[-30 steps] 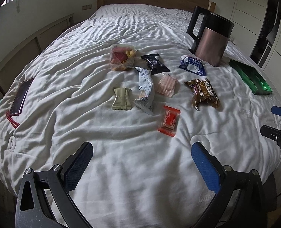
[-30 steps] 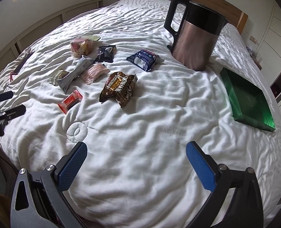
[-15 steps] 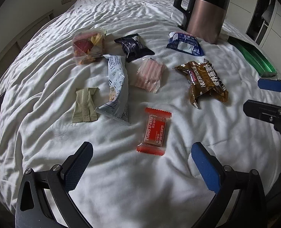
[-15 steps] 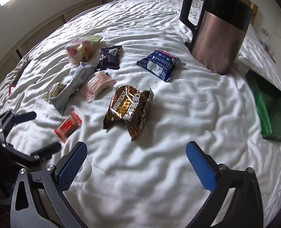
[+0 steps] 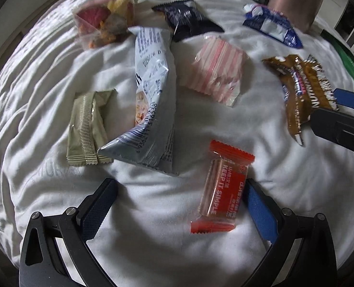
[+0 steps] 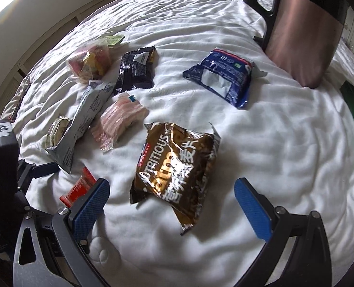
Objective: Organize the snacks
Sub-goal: 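Grasp the red candy with the left tool while the right tool grasps the brown oatmeal packet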
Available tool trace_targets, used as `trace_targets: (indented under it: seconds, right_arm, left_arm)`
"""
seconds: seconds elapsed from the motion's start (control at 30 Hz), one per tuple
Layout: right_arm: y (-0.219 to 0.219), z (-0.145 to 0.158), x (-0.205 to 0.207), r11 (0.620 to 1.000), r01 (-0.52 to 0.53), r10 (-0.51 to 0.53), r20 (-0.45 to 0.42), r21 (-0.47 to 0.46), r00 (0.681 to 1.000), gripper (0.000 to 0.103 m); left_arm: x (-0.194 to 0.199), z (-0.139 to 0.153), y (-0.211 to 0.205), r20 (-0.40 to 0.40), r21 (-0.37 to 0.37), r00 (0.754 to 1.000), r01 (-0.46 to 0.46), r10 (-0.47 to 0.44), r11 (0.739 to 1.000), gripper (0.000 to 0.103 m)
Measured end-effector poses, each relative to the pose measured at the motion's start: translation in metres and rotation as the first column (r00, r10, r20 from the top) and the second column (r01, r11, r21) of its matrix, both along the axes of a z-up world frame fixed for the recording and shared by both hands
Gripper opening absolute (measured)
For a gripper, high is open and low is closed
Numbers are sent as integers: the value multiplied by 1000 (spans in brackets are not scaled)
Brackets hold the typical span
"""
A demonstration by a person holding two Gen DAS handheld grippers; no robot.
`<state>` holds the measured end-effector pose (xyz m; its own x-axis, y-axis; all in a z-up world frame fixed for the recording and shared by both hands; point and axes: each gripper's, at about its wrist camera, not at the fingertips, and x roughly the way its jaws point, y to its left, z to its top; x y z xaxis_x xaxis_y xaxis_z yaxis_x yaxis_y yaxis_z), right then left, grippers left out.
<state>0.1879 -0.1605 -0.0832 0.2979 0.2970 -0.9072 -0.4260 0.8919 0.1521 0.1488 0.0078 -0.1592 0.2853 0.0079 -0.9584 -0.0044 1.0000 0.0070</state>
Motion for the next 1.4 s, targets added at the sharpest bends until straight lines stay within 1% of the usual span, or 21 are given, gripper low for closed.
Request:
trace_targets:
  seconds: [0.1, 0.23, 0.3, 0.4, 0.5, 0.57, 0.63, 0.67, 0.73, 0.77, 0.87, 0.9, 0.93, 1.1, 1.23, 1.3, 1.33, 1.37, 1.4]
  right_arm:
    - [5, -6, 3, 1000, -3, 3, -16, 3, 1000, 103]
    - [10, -12, 7, 1000, 3, -3, -31, 4, 1000, 103]
    - [11, -13, 8, 1000, 3, -3, -33, 4, 999, 103]
    - [10, -15, 10, 1000, 5, -5, -39, 7, 999, 103]
    - [9, -16, 11, 1000, 10, -9, -43, 12, 999, 103]
    - [8, -17, 13, 1000, 11, -11, -46, 16, 999, 103]
    - [8, -18, 13, 1000, 13, -12, -49, 18, 999, 103]
    - [7, -18, 13, 1000, 14, -13, -50, 20, 999, 103]
    - [8, -19, 14, 1000, 15, -14, -51, 21, 999, 103]
    - [8, -19, 14, 1000, 15, -14, -52, 22, 999, 103]
    - [8, -20, 16, 1000, 17, -16, -54, 25, 998, 103]
    - [9, -20, 16, 1000, 16, -15, -54, 25, 998, 103]
    - [9, -20, 17, 1000, 15, -14, -53, 26, 998, 103]
    - [11, -21, 17, 1000, 17, -17, -47, 17, 999, 103]
    - [10, -23, 18, 1000, 19, -18, -47, 6, 999, 89]
    - [9, -23, 18, 1000, 18, -18, -46, 9, 999, 86]
    - [9, -23, 18, 1000, 15, -14, -44, 10, 999, 83]
    - [9, -22, 18, 1000, 11, -11, -42, 12, 999, 80]
    - [8, -22, 18, 1000, 11, -10, -42, 16, 999, 78]
  left_arm:
    - [3, -5, 4, -20, -14, 1000, -9, 9, 1000, 102]
    - [6, -10, 6, -25, -10, 1000, -5, 5, 1000, 102]
    - [16, -9, 6, -58, -15, 998, -14, 13, 1000, 102]
    - [27, -5, 9, -81, -45, 996, -46, 42, 998, 102]
    - [33, -4, 14, -84, -63, 995, -60, 54, 996, 99]
    - [36, -5, 15, -84, -56, 995, -55, 50, 997, 95]
    - [38, -5, 15, -83, -49, 995, -52, 48, 997, 88]
    - [39, -5, 14, -81, -45, 996, -50, 46, 998, 86]
    - [42, 1, 7, -81, -36, 996, -42, 39, 998, 80]
    - [41, 6, 4, -83, -32, 996, -41, 38, 999, 79]
    - [51, 7, -3, -83, -23, 996, -36, 34, 999, 72]
    - [54, 7, -3, -82, -21, 996, -36, 35, 999, 67]
    - [56, 8, -4, -80, -22, 996, -41, 39, 999, 62]
    - [62, 16, -1, -83, -31, 994, -74, 71, 997, 52]
    - [72, 15, 9, -83, -42, 993, -91, 87, 995, 48]
    - [75, 13, 14, -80, -47, 993, -94, 90, 994, 44]
    - [59, 15, 11, -77, -46, 993, -96, 93, 994, 42]
    - [61, 15, 13, -77, -50, 992, -100, 96, 994, 41]
    - [60, 16, 16, -76, -55, 992, -104, 99, 993, 37]
